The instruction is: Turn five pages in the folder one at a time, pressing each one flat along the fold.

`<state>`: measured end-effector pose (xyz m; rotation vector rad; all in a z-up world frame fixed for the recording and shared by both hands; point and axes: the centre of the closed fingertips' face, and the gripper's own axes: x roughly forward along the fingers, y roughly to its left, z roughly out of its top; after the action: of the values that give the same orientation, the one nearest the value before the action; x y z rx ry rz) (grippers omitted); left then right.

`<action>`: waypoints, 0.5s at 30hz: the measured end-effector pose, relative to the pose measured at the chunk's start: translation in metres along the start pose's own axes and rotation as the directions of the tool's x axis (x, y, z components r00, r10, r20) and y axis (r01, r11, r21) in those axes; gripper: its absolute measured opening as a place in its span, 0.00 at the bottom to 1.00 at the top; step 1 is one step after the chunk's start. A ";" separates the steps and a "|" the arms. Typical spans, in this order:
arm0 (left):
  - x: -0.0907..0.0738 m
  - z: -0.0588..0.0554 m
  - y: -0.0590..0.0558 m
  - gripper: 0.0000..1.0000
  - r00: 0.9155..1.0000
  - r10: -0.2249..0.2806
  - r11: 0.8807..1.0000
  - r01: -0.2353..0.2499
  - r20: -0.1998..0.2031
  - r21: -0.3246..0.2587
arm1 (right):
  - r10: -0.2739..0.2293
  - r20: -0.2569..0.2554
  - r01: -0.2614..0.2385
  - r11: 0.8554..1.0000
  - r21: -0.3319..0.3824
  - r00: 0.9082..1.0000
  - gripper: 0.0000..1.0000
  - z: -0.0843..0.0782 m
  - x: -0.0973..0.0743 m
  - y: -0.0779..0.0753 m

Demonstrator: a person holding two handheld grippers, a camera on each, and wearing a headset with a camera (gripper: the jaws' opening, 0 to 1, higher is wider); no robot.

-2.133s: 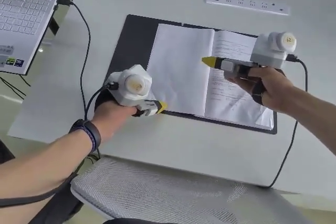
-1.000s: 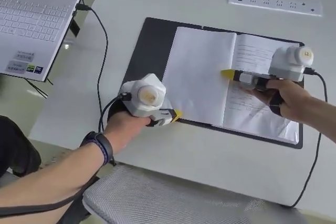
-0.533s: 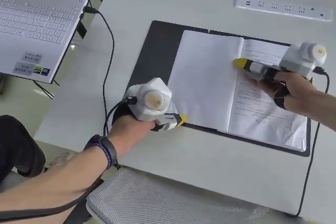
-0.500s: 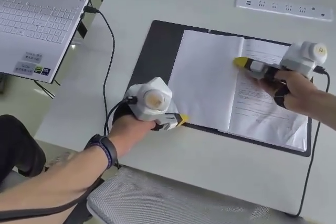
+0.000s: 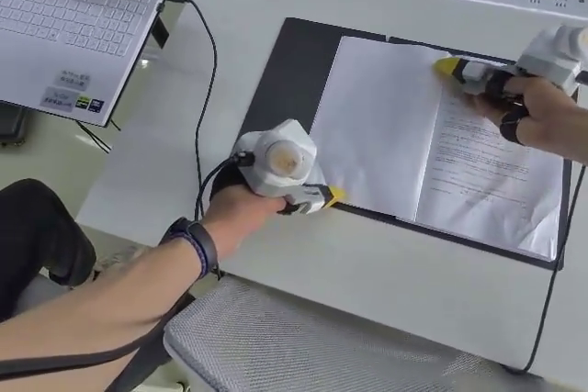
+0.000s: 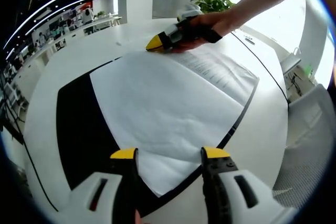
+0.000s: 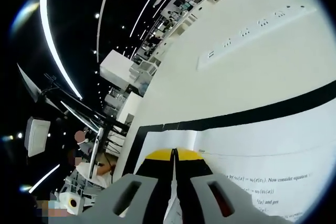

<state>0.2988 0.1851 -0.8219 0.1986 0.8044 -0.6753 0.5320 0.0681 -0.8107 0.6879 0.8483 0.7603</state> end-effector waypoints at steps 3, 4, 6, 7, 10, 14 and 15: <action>-0.001 0.000 -0.001 0.47 1.000 0.001 1.000 -0.001 0.001 -0.002 | -0.020 -0.002 0.020 1.000 -0.017 1.000 0.00 0.009 0.006 -0.006; -0.001 0.001 -0.001 0.47 1.000 0.001 1.000 -0.001 0.002 -0.003 | -0.034 0.012 0.034 0.999 -0.006 0.999 0.00 0.016 0.007 -0.011; -0.002 0.001 -0.001 0.47 1.000 0.000 1.000 0.000 0.004 -0.007 | -0.049 0.053 0.046 0.997 0.062 0.997 0.00 0.023 0.007 -0.011; -0.002 0.001 -0.001 0.47 1.000 0.000 1.000 0.000 0.004 -0.009 | -0.052 0.056 0.048 0.996 0.073 0.997 0.00 0.025 0.008 -0.014; -0.001 0.001 0.000 0.47 1.000 -0.002 1.000 0.002 0.004 -0.010 | -0.061 0.069 0.056 0.995 0.079 0.996 0.00 0.030 0.008 -0.018; -0.001 0.002 -0.001 0.47 1.000 -0.004 1.000 0.004 0.005 -0.010 | -0.051 0.063 0.048 0.998 0.051 0.997 0.00 0.028 0.008 -0.015; -0.001 0.001 0.000 0.46 1.000 -0.005 1.000 0.005 0.004 -0.009 | -0.048 0.062 0.046 0.998 0.044 0.997 0.00 0.027 0.007 -0.014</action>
<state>0.2992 0.1849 -0.8206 0.1868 0.8040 -0.6760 0.5621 0.0602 -0.8110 0.7235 0.8221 0.6769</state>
